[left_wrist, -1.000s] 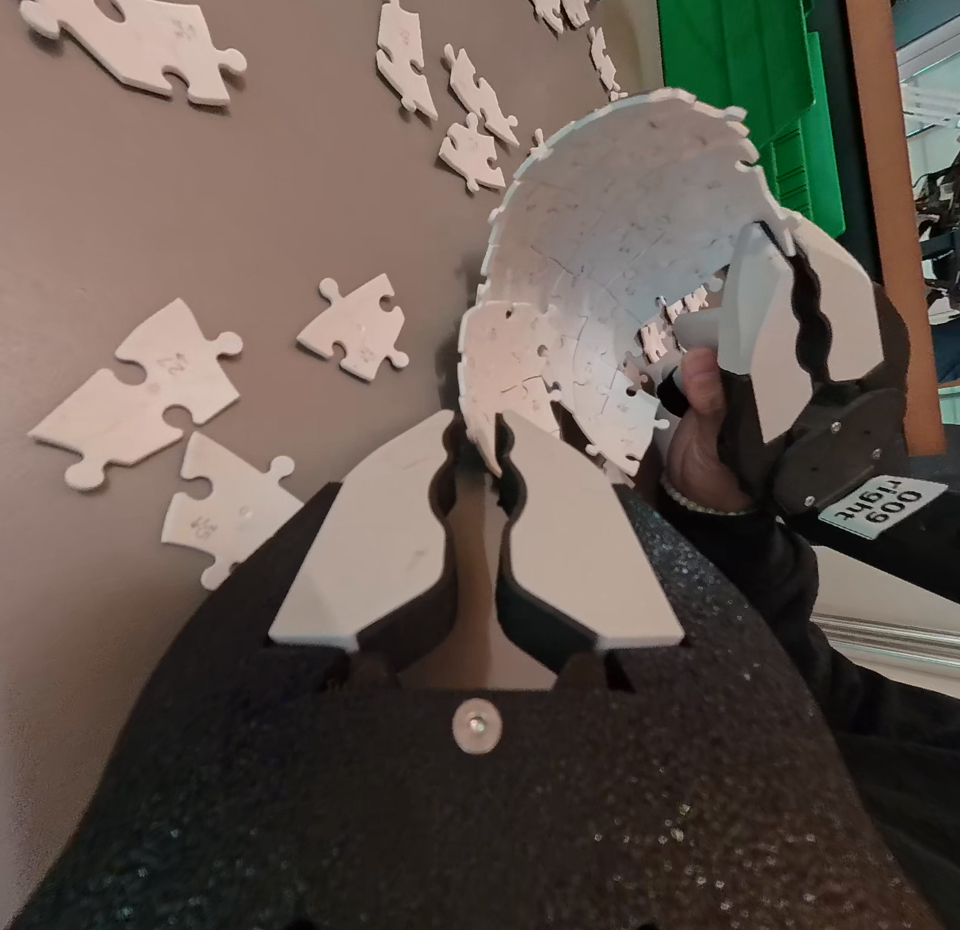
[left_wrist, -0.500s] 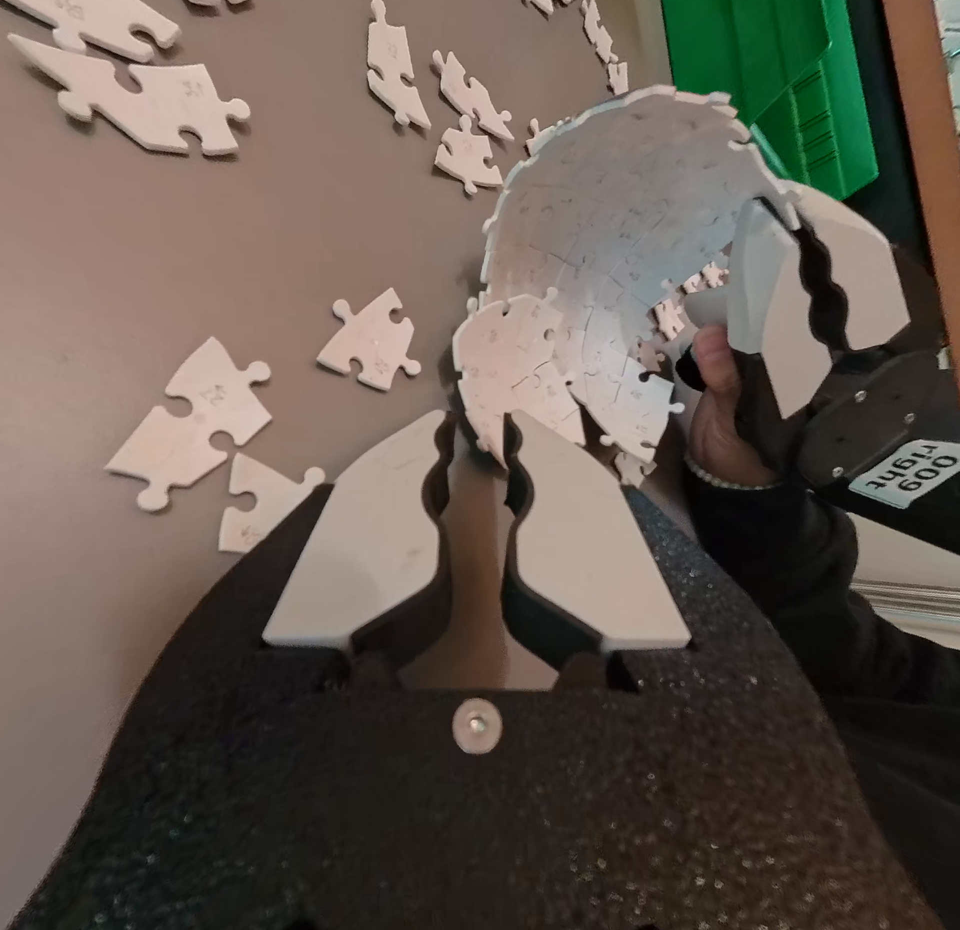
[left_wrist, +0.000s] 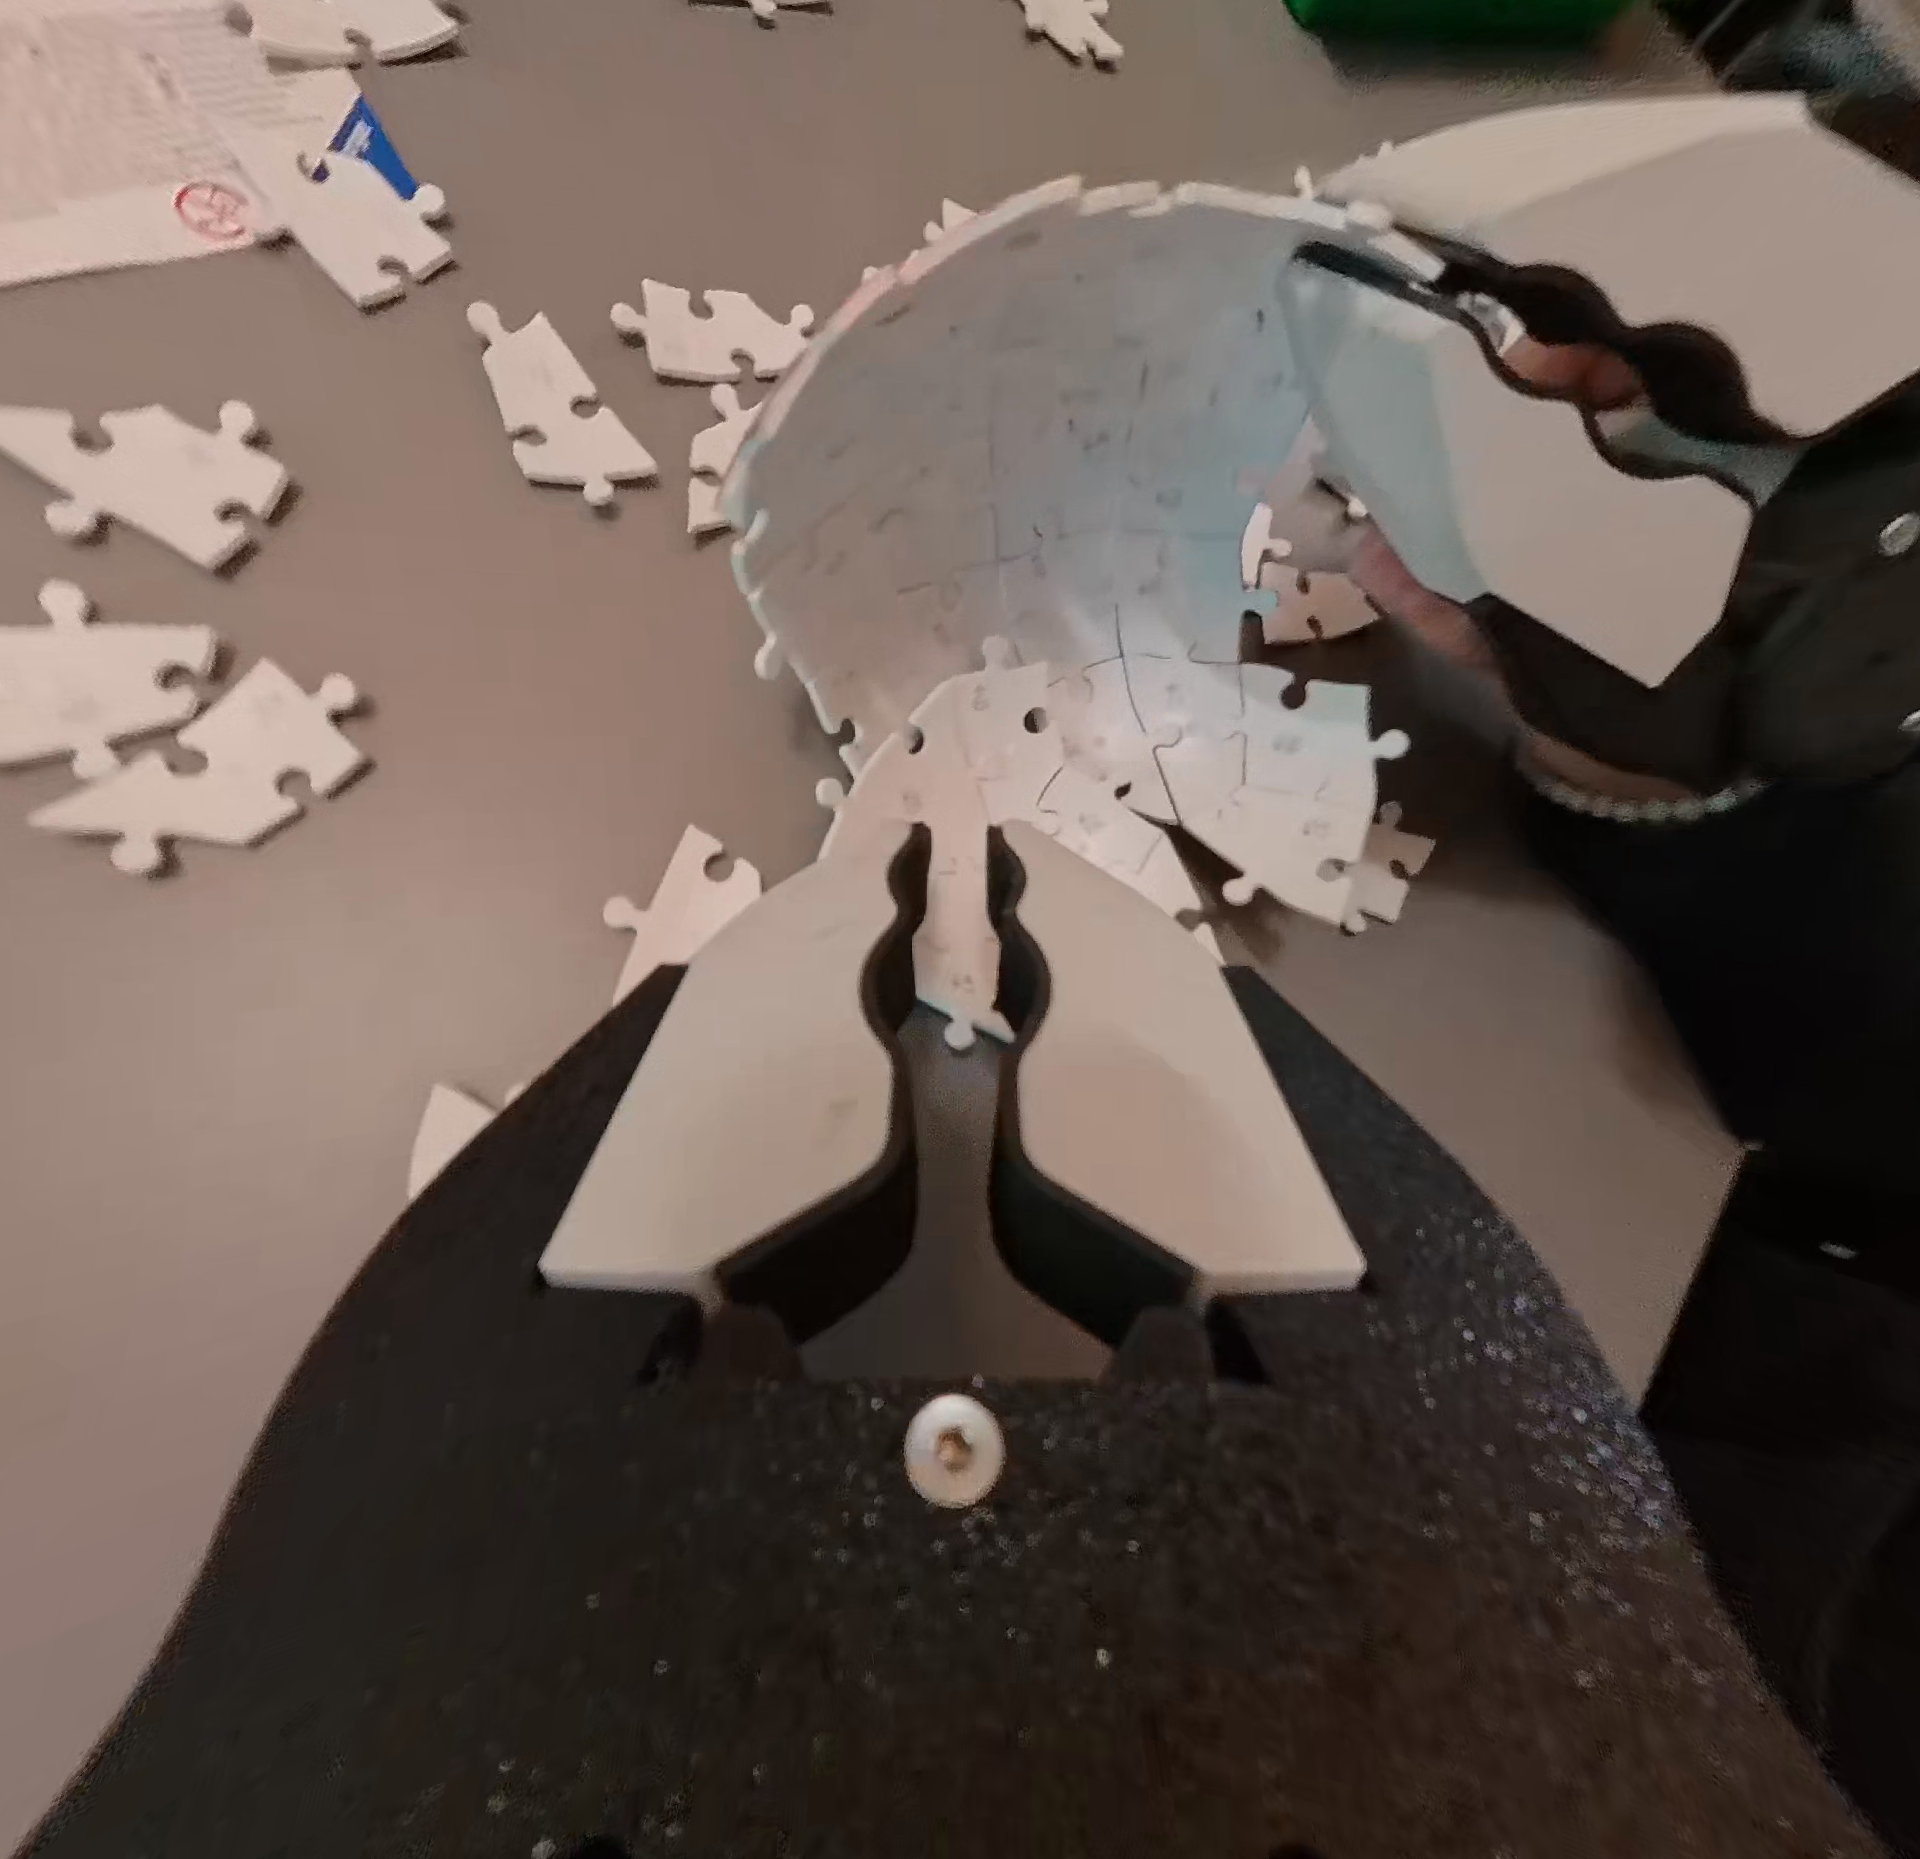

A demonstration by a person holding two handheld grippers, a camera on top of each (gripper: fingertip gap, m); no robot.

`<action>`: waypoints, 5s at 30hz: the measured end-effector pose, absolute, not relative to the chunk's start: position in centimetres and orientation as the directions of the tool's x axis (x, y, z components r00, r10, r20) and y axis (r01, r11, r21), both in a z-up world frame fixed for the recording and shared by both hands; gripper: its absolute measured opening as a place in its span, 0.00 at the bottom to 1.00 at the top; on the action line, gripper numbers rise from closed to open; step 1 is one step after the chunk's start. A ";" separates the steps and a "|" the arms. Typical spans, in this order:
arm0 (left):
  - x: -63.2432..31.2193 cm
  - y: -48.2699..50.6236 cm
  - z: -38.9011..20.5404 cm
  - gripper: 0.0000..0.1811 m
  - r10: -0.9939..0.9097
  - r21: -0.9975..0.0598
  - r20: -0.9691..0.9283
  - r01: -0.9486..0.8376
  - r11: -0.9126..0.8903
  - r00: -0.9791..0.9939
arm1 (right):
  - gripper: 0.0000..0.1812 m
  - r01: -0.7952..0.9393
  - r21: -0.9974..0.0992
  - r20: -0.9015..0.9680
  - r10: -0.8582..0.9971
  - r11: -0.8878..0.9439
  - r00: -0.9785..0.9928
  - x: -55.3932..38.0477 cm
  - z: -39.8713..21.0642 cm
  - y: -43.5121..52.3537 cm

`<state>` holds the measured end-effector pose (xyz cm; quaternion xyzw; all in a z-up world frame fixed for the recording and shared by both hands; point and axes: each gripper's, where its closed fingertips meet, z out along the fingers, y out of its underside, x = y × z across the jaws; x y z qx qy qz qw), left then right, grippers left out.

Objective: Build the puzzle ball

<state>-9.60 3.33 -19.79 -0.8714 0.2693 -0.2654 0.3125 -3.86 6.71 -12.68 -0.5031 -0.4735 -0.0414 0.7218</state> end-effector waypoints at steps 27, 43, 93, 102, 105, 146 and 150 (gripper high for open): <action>-12.7 1.4 -21.4 0.02 -0.670 -0.532 0.138 -0.516 -0.671 0.729 | 0.01 0.469 -0.723 0.690 0.483 0.508 0.540 -4.3 -12.3 8.0; -10.9 3.1 -20.3 0.01 -0.690 -0.596 0.001 -0.553 -0.582 0.724 | 0.01 0.453 -0.736 0.675 0.492 0.503 0.550 -4.4 -12.4 7.7; -6.5 6.0 -22.0 0.00 -0.699 -0.640 -0.038 -0.554 -0.532 0.715 | 0.01 0.476 -0.707 0.702 0.444 0.522 0.556 -4.7 -12.1 7.6; -6.1 6.3 -22.1 0.00 -0.720 -0.605 -0.044 -0.591 -0.533 0.693 | 0.01 0.467 -0.716 0.695 0.460 0.519 0.553 -4.6 -12.0 8.0; -5.9 6.5 -22.2 0.00 -0.725 -0.593 -0.038 -0.600 -0.538 0.688 | 0.01 0.457 -0.728 0.682 0.471 0.511 0.560 -4.5 -12.0 8.2; -9.0 11.4 -18.4 0.10 -0.896 -0.856 -0.171 -0.513 -0.071 0.410 | 0.01 0.457 -0.737 0.672 0.469 0.498 0.573 -4.1 -12.3 8.2; -8.7 11.2 -18.3 0.03 -0.911 -0.850 -0.201 -0.526 -0.021 0.361 | 0.01 0.453 -0.745 0.664 0.473 0.490 0.580 -3.9 -12.3 8.3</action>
